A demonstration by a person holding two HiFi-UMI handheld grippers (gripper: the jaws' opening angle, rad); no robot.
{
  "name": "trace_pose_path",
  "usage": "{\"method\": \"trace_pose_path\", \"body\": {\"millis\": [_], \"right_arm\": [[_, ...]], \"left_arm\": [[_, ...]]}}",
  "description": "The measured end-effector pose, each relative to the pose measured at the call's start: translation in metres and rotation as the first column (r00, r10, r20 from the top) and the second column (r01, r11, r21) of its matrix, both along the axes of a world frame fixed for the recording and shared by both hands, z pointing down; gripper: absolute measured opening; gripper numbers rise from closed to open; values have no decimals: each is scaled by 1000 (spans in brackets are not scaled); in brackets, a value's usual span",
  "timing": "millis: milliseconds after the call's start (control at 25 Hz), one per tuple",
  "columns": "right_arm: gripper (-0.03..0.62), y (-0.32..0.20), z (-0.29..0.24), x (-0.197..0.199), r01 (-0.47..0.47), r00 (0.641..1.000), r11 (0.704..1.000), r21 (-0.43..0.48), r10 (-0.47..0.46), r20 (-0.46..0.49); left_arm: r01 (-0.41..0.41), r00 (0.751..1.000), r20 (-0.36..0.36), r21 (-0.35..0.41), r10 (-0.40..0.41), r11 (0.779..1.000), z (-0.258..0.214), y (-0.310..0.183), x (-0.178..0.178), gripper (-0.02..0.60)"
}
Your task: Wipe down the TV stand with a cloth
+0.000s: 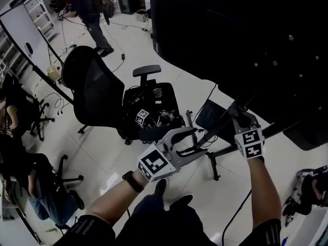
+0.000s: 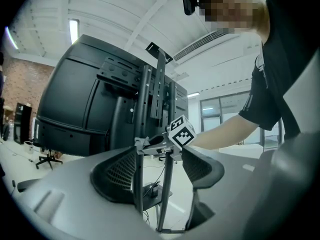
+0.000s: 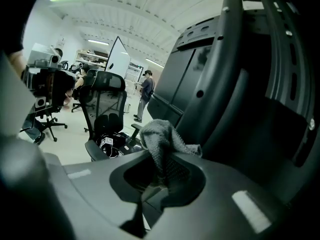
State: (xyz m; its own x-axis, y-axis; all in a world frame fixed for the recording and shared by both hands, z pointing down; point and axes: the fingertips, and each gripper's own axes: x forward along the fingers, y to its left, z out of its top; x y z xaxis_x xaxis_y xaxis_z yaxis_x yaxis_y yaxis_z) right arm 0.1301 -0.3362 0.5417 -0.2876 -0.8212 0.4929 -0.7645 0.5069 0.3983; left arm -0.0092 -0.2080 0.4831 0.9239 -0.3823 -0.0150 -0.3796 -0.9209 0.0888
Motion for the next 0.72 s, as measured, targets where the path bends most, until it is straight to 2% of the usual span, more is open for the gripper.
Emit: {"method": "trace_pose_path", "body": {"millis": [280,720], "right_arm": [[34,-5,59,-13,10,999,997,-81,-7,31],[34,-1,166,-8,-6,1000,975,-224,10,19]], "left_arm": [[31,999,19,-42,-31,999,33,-5,-5,313],[16,999,47,-109,-11,994,85,-8,6,314]]}}
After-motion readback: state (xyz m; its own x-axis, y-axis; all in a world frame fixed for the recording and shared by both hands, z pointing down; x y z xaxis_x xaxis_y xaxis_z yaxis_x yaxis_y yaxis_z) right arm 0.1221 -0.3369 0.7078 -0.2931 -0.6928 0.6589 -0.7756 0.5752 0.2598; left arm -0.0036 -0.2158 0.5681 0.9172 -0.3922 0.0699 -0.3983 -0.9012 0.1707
